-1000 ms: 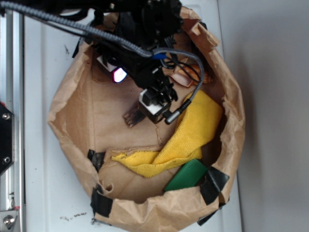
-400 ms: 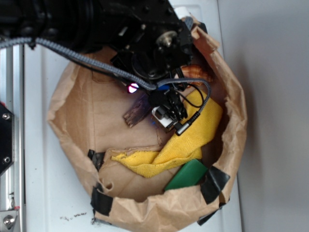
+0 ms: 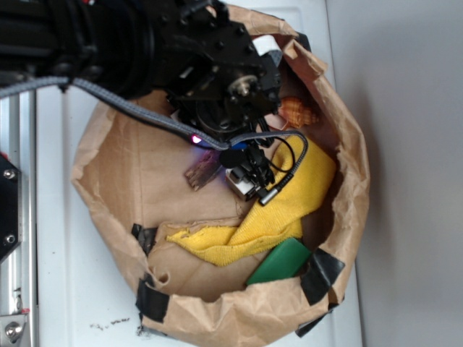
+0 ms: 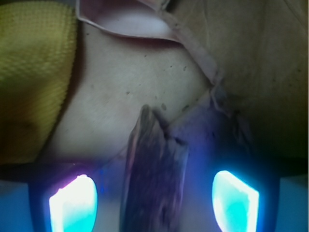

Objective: Grab the wood chip.

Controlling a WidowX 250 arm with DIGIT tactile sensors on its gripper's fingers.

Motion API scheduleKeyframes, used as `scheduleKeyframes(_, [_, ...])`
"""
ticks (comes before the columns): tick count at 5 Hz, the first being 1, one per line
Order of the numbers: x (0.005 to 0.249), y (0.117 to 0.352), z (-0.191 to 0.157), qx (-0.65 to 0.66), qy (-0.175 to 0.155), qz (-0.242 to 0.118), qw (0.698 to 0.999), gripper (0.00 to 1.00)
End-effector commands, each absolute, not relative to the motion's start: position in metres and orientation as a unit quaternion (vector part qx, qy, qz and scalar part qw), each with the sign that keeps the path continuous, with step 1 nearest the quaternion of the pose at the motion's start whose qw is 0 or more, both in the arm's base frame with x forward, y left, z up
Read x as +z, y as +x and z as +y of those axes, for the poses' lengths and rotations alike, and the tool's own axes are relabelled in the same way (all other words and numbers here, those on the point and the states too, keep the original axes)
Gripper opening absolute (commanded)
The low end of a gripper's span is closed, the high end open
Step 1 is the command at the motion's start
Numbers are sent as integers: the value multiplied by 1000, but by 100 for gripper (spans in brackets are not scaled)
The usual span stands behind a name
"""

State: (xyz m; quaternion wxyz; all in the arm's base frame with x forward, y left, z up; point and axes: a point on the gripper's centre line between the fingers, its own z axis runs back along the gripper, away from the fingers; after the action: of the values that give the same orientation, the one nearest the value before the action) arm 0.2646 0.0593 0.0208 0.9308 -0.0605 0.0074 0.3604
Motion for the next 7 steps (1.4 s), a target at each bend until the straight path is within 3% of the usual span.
scheduleKeyframes(1, [32,260,73,358,-70,-24,931,0])
scheduleKeyframes(3, [28,247,84,359,-70,-32,930,0])
scheduleKeyframes(4, [47,238,83,357,-97,-24,929,0])
scheduleKeyframes(5, [92,230,84,357,-154,-11,921,0])
scheduleKeyframes(7, [146,219,87,344,-202,-27,917,0])
